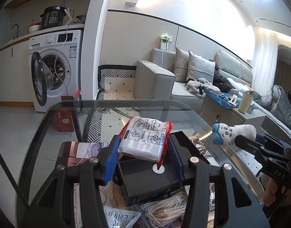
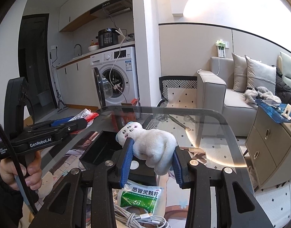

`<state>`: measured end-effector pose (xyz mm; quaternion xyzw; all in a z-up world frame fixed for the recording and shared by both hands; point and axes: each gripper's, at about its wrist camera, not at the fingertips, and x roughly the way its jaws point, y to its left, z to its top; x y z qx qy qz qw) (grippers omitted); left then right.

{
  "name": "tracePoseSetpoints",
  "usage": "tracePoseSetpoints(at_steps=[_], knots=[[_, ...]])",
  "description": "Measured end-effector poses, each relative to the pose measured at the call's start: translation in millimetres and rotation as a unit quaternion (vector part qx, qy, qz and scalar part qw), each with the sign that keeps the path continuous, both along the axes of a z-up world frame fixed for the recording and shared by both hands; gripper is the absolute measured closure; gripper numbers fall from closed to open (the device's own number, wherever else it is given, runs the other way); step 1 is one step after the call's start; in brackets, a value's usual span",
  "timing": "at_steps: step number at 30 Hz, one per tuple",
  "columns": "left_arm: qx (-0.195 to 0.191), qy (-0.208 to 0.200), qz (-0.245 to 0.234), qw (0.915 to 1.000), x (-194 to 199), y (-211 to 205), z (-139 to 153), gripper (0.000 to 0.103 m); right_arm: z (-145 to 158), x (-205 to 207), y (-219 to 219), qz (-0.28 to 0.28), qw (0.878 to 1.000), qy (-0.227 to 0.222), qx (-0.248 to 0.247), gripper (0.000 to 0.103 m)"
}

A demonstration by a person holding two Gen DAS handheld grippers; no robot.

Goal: Organize soft objects
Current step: 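Carry plush toy and packet over the black box while both grippers open to drop them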

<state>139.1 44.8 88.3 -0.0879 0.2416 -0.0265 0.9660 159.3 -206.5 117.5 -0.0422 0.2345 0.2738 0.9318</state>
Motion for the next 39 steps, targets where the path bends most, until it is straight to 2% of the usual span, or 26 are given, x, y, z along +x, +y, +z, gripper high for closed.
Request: tracePoseSetpoints(at_steps=[17,30,39], knots=[[-0.003,0.04,0.005,0.9992,38,1,-34,0.054,-39,45,37,0.01,0.998,0.033,-0.046,0.065],[0.014,0.047,-0.008,0.9988,47,-8,-46,0.054,-58,62,59,0.016,0.995,0.037,-0.09,0.065],[0.019,0.056,-0.008,0.9982,54,-9,-53,0.053,-68,75,67,0.021,0.993,0.049,-0.101,0.065]])
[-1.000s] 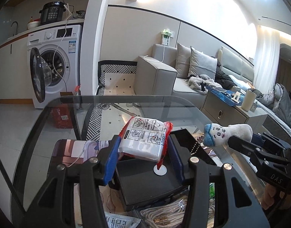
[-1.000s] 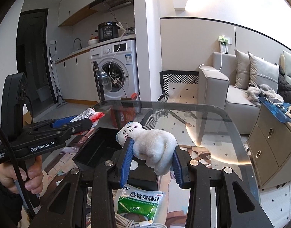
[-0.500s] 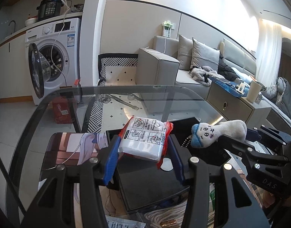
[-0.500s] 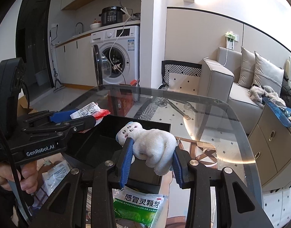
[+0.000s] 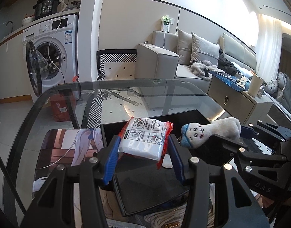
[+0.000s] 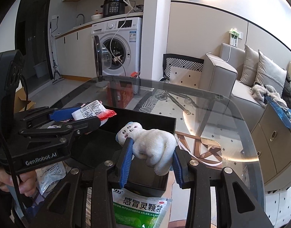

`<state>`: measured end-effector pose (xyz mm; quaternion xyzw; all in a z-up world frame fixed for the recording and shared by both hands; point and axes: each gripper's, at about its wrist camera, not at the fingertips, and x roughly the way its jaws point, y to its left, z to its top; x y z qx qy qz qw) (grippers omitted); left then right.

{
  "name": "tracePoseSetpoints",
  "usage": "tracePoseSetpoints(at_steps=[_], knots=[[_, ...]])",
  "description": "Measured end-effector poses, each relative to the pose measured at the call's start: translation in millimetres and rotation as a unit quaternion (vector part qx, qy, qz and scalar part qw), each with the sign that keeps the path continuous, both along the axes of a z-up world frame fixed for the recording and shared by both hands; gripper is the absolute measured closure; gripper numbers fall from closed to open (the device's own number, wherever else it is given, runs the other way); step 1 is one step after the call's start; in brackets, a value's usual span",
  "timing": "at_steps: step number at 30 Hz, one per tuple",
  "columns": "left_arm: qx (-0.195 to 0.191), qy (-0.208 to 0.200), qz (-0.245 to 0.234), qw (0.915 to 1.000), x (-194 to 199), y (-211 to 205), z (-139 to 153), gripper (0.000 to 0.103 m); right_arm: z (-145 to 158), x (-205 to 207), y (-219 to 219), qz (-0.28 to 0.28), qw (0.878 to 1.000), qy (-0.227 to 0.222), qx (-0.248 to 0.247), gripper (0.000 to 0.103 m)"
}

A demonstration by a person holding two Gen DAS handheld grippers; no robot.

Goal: Organize soft objects
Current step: 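Carry plush toy and packet over the black box while both grippers open to drop them, then withdraw both open grippers from the black box back over the table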

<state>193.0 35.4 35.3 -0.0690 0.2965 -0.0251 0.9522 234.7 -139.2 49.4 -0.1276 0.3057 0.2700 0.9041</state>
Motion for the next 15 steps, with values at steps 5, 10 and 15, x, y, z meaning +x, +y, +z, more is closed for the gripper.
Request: tracePoseSetpoints(at_steps=[5,10,15], knots=[[0.016,0.01,-0.011,0.9998,2,-7,-6,0.053,-7,8,5,0.001,1.0,0.005,-0.003,0.065],[0.02,0.018,-0.02,0.9994,1,-8,-8,0.048,-8,8,4,0.01,1.0,0.003,0.004,0.055],[0.023,0.019,-0.022,0.9993,-7,-6,-3,0.04,0,0,-11,-0.001,1.0,-0.011,0.011,0.043]])
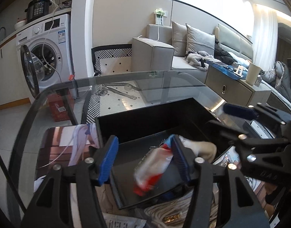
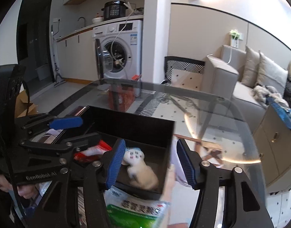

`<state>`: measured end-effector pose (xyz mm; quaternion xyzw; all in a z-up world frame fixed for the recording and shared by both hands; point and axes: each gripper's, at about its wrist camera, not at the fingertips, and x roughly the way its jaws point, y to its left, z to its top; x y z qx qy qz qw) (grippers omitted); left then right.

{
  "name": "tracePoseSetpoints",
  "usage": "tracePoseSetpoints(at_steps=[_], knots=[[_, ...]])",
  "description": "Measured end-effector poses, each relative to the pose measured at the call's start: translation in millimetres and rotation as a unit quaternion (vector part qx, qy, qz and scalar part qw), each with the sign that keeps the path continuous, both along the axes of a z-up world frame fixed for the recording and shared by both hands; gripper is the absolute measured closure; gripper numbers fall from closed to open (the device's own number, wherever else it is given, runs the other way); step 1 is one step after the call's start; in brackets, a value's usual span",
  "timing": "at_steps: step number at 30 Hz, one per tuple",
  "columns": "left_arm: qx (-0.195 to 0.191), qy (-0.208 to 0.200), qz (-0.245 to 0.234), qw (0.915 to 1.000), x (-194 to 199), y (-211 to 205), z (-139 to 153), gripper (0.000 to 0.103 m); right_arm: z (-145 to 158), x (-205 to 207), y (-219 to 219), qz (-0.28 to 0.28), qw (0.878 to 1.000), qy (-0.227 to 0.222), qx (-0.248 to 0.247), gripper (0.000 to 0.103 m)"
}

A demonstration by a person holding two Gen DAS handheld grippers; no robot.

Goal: Organize soft objects
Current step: 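Withdraw both open grippers from the black box back over the table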

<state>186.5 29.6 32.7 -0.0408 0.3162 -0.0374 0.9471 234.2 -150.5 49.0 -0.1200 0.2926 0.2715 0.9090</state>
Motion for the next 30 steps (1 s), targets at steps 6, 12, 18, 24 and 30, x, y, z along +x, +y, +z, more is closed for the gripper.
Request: tracePoseSetpoints(at_steps=[6,12,18,24,30], knots=[[-0.006,-0.008,0.015,0.9998,-20,5,12,0.007,8,-25,-25,-0.009,1.0,-0.004,0.009,0.009],[-0.017,-0.024,0.014,0.9995,-46,8,18,0.0,9,-51,-54,-0.028,0.999,0.013,0.036,0.0],[-0.016,-0.034,0.023,0.999,-71,11,18,0.0,5,-81,-68,-0.025,0.998,0.021,0.045,0.0],[-0.014,-0.049,0.027,0.9984,-96,12,22,0.0,4,-107,-73,-0.016,0.999,0.016,0.04,0.0],[-0.013,-0.056,0.019,0.9982,-119,11,27,0.0,2,-124,-74,-0.013,0.999,0.02,0.033,0.0]])
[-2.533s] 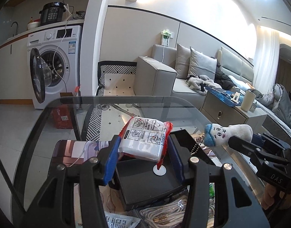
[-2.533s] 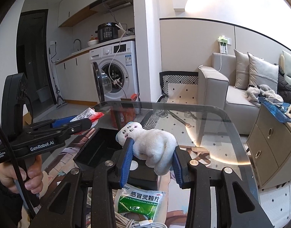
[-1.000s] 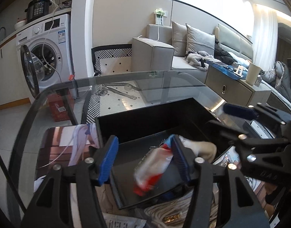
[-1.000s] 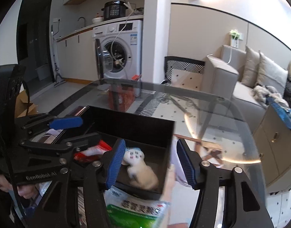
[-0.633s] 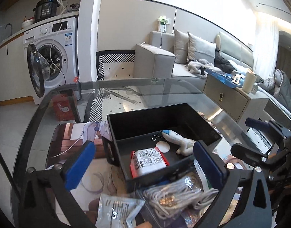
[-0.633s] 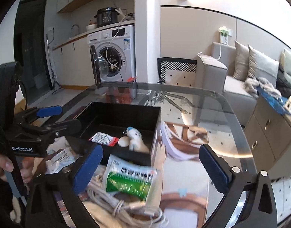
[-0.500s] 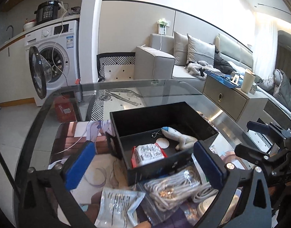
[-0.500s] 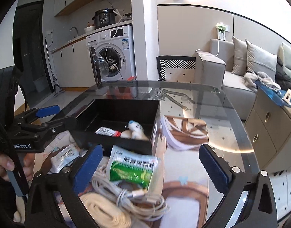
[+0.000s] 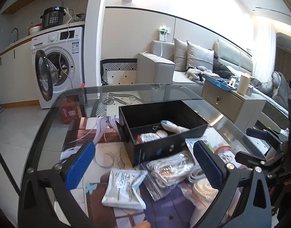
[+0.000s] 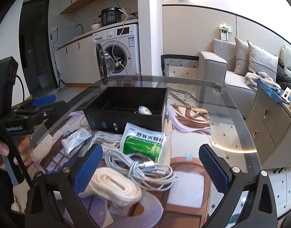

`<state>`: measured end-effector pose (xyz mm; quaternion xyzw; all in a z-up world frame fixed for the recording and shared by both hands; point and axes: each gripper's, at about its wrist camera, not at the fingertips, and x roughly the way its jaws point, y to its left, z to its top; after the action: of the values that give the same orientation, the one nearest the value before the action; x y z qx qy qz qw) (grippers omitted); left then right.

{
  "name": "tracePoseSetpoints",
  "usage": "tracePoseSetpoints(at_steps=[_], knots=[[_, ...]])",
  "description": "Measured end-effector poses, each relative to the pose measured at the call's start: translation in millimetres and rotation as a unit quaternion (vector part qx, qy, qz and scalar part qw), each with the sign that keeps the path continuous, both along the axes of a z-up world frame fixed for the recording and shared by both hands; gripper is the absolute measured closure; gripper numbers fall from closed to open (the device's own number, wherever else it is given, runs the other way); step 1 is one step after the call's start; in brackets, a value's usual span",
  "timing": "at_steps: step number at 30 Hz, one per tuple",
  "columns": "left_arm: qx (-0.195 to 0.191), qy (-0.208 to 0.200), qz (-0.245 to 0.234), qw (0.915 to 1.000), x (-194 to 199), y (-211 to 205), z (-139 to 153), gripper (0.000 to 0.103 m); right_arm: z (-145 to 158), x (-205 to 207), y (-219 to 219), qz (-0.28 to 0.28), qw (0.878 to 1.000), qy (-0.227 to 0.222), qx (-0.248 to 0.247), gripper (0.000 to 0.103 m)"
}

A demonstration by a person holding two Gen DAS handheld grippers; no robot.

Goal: Organize soft objects
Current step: 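Withdraw both open grippers from the black box back over the table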

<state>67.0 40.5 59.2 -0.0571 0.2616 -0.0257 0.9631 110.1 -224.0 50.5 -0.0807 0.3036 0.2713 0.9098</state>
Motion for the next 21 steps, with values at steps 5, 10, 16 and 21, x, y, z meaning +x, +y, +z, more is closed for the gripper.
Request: tracePoseSetpoints(at_steps=[5,10,16,21], knots=[[0.0,0.005,-0.002,1.0,-13,-4,-5,0.0,-7,-11,-2,-0.002,1.0,0.011,-0.002,0.0],[0.01,0.013,0.0,0.9999,-23,-9,-15,0.0,-17,-16,-2,-0.002,1.0,0.029,0.002,0.0],[0.003,0.023,-0.009,0.9997,-33,-16,-26,0.0,-29,-22,0,0.002,0.999,0.048,0.005,0.0],[0.009,0.035,-0.029,0.9989,-38,-28,-35,0.0,-37,-23,5,0.002,0.998,0.062,0.004,0.0]])
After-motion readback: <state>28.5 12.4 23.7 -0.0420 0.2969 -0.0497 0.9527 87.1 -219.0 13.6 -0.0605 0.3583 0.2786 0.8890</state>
